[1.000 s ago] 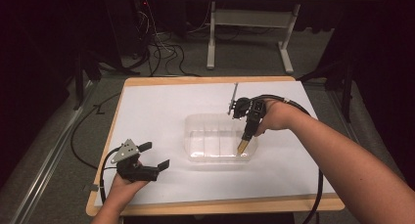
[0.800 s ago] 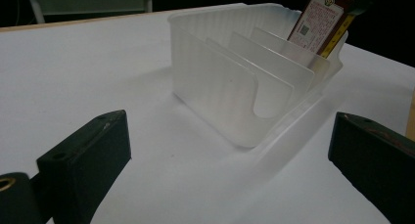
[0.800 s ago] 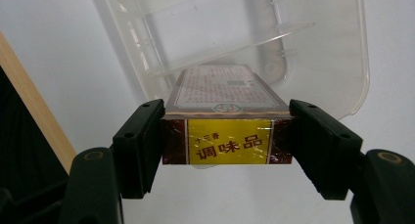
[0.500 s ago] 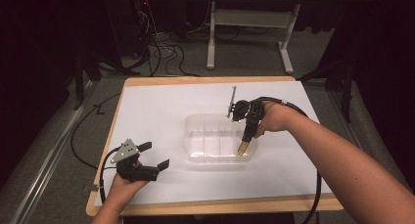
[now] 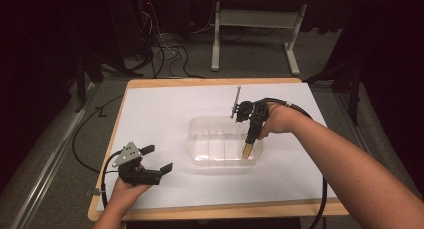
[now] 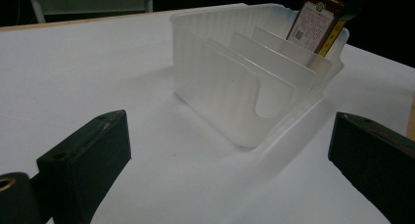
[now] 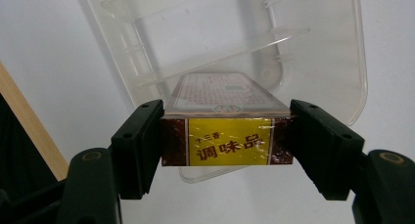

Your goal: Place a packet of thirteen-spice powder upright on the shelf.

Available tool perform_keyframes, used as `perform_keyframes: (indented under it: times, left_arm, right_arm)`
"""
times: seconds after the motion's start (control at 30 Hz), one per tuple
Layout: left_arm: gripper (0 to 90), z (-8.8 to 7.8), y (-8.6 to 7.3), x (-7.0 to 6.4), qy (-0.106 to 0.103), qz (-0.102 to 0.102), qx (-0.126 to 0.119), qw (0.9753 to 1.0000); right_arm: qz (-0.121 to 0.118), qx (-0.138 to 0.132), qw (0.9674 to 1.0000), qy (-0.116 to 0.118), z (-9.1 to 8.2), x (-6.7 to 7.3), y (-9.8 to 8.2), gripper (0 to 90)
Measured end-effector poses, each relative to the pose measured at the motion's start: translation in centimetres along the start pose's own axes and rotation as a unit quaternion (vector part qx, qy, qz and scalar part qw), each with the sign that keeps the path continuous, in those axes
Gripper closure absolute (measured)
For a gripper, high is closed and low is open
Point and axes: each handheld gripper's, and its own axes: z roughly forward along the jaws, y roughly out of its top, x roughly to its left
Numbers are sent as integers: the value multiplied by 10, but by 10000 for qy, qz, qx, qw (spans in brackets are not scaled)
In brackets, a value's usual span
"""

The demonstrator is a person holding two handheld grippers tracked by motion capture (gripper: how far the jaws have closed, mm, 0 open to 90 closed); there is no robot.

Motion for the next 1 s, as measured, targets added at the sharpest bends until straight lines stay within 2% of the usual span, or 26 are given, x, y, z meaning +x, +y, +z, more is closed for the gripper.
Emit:
perform_keyframes:
  times: [0.4,0.57,0.8,0.87,1.0]
  left_arm:
    - [29,0,0,0,2,2,-9,10000]
    - [29,0,0,-1,1,-1,-14,10000]
    - [29,0,0,-1,1,2,-14,10000]
    - [28,1,0,0,0,1,-13,10000]
    - [28,1,0,-1,8,13,-22,10000]
  right_arm:
    - [178,-16,9998,-2,-1,-1,-2,238]
    - [232,-117,9997,-39,-5,-2,-3,205]
    - [247,-233,9994,-34,-12,-2,-4,198]
    - [243,-168,9996,-45,-15,-2,-5,197]
    - [283,-206,9994,-67,-19,-1,-7,196]
